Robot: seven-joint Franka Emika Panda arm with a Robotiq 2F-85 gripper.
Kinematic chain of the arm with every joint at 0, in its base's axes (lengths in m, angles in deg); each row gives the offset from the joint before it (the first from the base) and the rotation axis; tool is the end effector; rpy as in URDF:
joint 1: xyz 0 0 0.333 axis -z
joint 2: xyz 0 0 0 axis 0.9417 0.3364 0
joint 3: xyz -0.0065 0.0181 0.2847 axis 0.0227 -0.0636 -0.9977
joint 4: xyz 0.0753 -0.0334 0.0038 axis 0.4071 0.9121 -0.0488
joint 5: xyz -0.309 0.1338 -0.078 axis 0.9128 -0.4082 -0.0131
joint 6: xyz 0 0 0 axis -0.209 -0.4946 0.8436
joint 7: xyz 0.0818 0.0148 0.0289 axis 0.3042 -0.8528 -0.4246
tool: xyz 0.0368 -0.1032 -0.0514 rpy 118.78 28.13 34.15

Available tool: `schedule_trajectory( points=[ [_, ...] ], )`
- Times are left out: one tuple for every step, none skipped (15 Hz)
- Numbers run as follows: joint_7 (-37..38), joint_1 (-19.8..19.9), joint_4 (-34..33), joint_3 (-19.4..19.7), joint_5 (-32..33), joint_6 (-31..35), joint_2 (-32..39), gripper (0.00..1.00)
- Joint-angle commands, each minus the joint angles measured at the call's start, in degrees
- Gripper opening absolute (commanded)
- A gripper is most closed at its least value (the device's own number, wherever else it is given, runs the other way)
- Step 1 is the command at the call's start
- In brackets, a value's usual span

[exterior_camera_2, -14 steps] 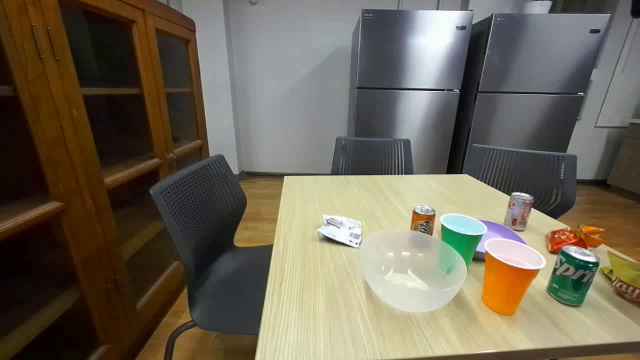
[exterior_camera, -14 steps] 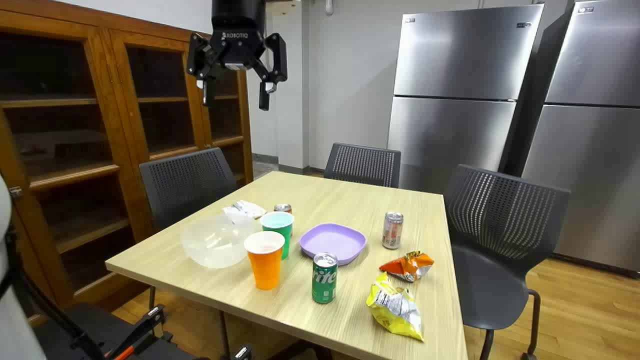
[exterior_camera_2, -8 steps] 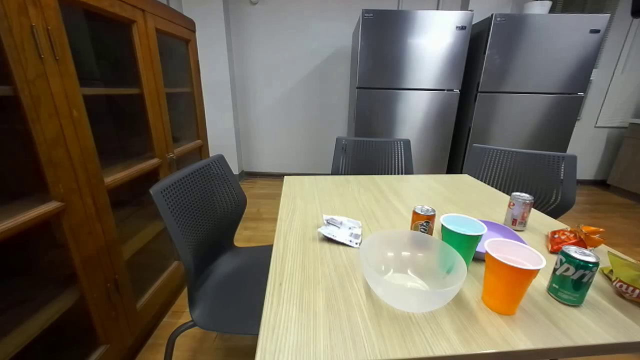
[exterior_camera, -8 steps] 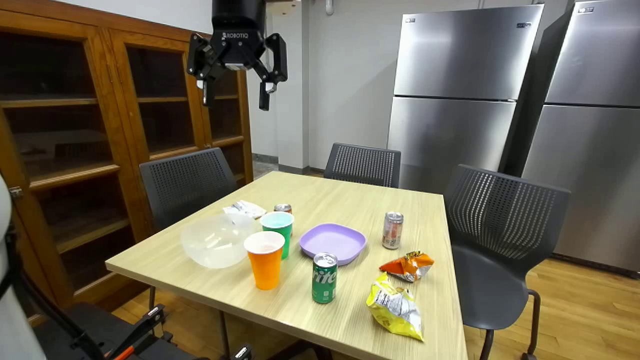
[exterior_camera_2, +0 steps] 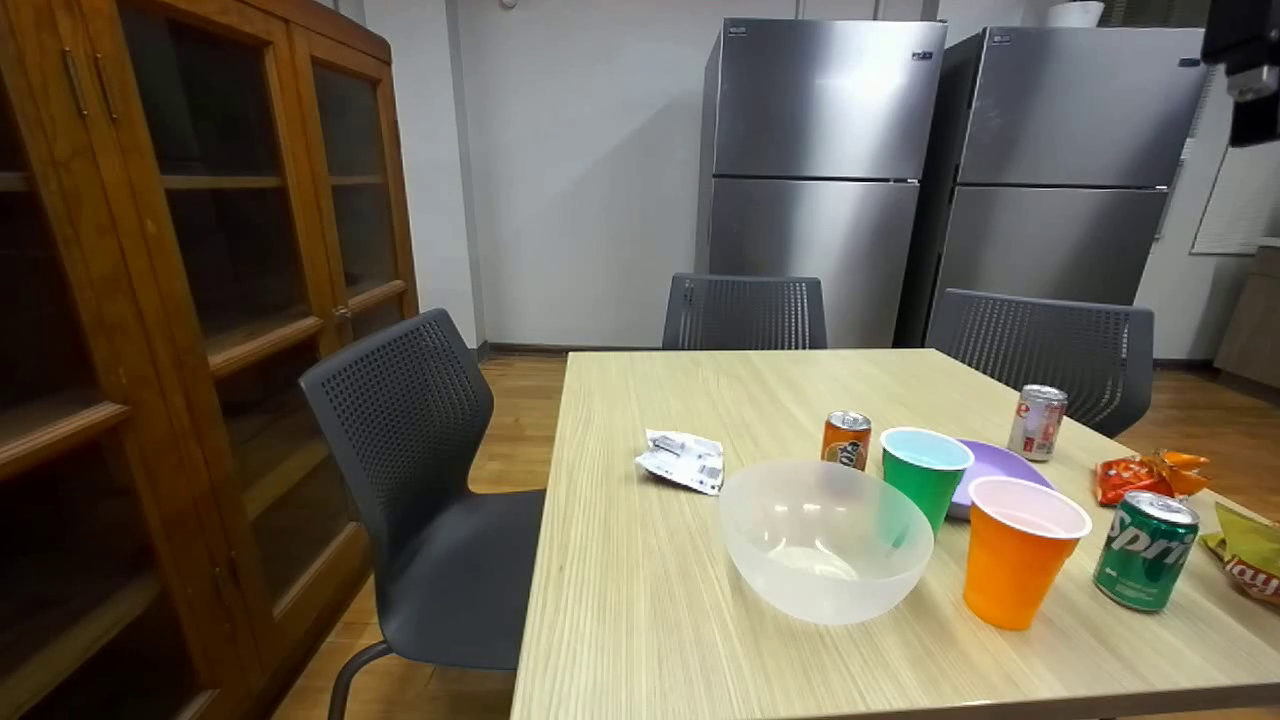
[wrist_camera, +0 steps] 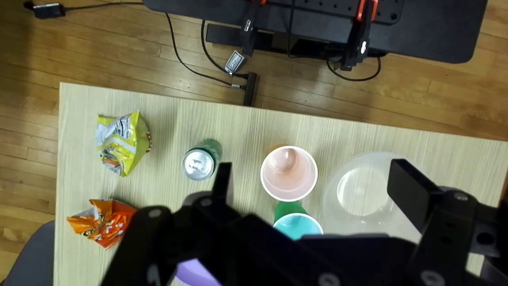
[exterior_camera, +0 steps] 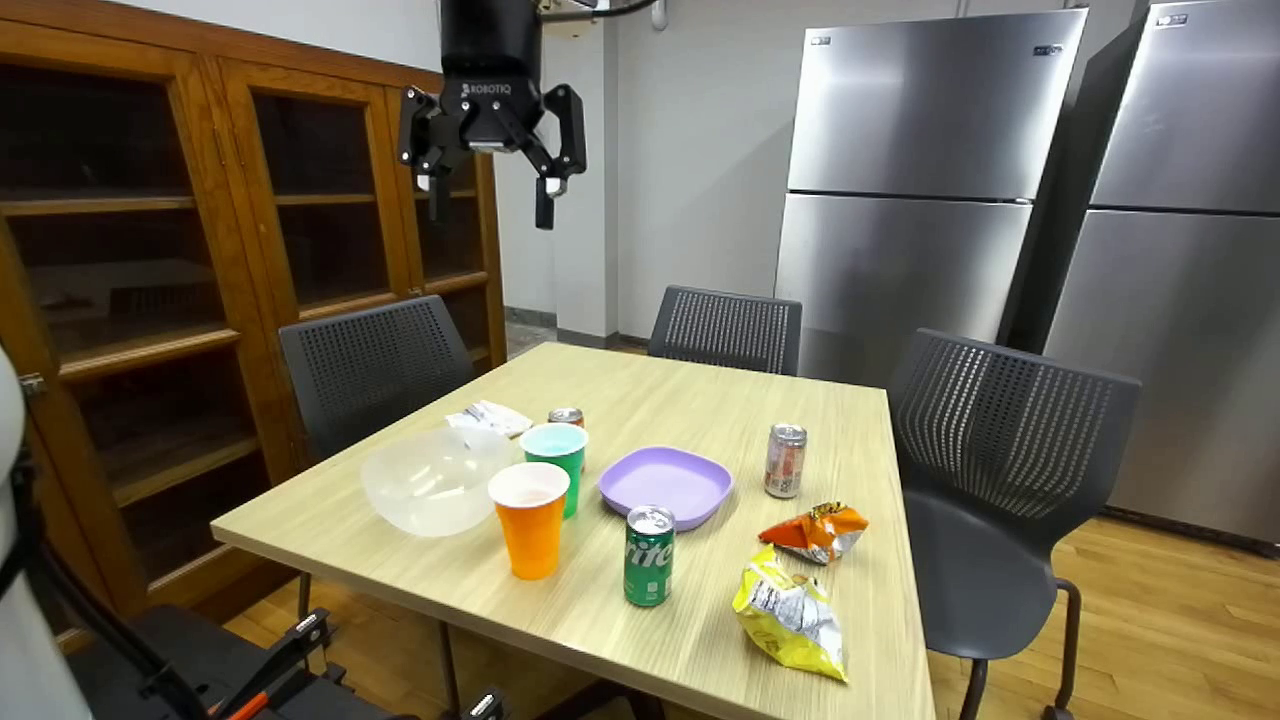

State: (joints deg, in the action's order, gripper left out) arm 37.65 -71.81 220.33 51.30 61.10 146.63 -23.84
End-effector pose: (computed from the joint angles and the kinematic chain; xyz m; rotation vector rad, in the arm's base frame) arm 0.3498 -0.0358 0.4752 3.0661 0.3637 -0.2921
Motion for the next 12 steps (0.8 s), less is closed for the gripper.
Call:
schedule_trajectory(
  points=[
    [1.00,-0.25,-1.50,-0.95,-0.71,3.77,3.85,1.00],
    [0.92,-0.45,-2.06,-1.07,-1.03,4.64,5.50,1.00],
    [0.86,-0.52,-2.36,-1.22,-1.31,5.45,6.69,1.00],
    [0.80,-0.60,-2.78,-1.34,-1.76,6.20,8.06,1.00],
    [0.86,-0.68,-3.20,-1.49,-2.14,6.97,9.46,1.00],
    [0.69,-0.89,-3.93,-1.62,-2.66,7.41,11.26,1.00],
    [1.36,-0.93,-4.27,-1.95,-2.82,9.19,12.81,1.00],
    [1.77,-1.00,-4.62,-2.26,-2.97,11.01,14.28,1.00],
    [1.97,-1.10,-5.27,-2.68,-3.11,12.48,16.16,1.00],
    [2.26,-1.13,-5.72,-3.11,-2.91,13.93,17.68,1.00],
    [2.70,-1.17,-6.24,-3.55,-2.75,15.41,19.41,1.00],
    [3.12,-1.27,-6.99,-3.96,-2.78,16.61,21.33,1.00]
  ],
)
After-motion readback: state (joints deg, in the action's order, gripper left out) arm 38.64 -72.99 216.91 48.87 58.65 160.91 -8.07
